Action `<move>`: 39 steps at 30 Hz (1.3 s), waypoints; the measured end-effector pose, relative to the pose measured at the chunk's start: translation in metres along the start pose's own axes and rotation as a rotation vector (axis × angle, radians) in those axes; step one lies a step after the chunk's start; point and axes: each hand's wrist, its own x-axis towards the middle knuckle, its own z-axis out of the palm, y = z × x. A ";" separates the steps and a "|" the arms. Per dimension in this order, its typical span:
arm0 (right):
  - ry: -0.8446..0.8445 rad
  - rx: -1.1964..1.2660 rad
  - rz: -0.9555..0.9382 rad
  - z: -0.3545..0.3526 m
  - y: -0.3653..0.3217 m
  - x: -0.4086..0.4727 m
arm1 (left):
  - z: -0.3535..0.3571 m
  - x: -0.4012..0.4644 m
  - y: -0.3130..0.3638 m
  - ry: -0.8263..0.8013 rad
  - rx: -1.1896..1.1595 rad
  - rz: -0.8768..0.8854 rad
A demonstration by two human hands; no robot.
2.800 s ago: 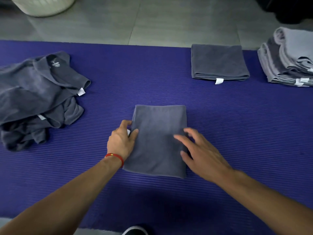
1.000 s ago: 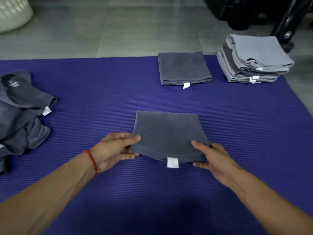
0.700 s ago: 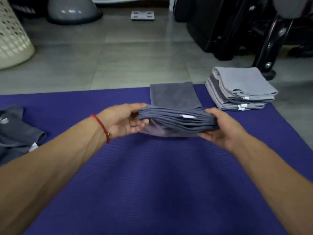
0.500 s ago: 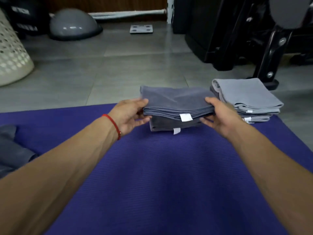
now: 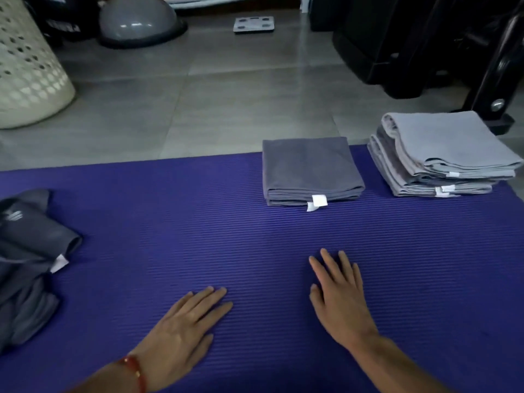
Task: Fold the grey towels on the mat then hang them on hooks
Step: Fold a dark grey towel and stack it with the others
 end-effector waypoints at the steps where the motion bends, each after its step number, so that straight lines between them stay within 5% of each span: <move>1: -0.048 -0.023 -0.030 -0.001 -0.015 -0.008 | -0.002 -0.018 -0.003 0.021 0.026 -0.028; 7: -0.426 -0.070 -0.402 -0.011 -0.134 -0.053 | -0.011 -0.116 -0.078 0.026 0.039 -0.540; 15: -0.514 0.109 -0.485 -0.023 -0.228 -0.068 | -0.088 -0.197 -0.165 0.227 0.240 -1.044; 19: -0.542 0.132 -0.476 -0.017 -0.224 -0.069 | -0.111 -0.167 -0.195 -0.006 0.286 -0.886; 23: -0.415 0.116 -0.429 -0.003 -0.185 -0.088 | -0.107 -0.122 -0.219 -0.131 0.029 -0.941; 27: -0.344 0.207 -0.346 0.015 -0.139 -0.102 | -0.105 -0.101 -0.206 0.159 0.014 -0.920; 30: -0.278 0.370 -0.227 -0.013 -0.155 -0.100 | -0.099 -0.086 -0.146 0.409 -0.009 -0.714; 33: -0.333 0.785 0.048 -0.021 -0.182 -0.095 | -0.078 -0.079 -0.066 0.622 -0.185 -0.489; 36: -0.376 1.112 0.296 -0.025 -0.201 -0.084 | -0.065 -0.073 0.022 0.676 -0.432 -0.293; 39: -0.653 1.414 0.452 -0.037 -0.211 -0.073 | -0.053 -0.077 0.095 0.572 -0.727 -0.164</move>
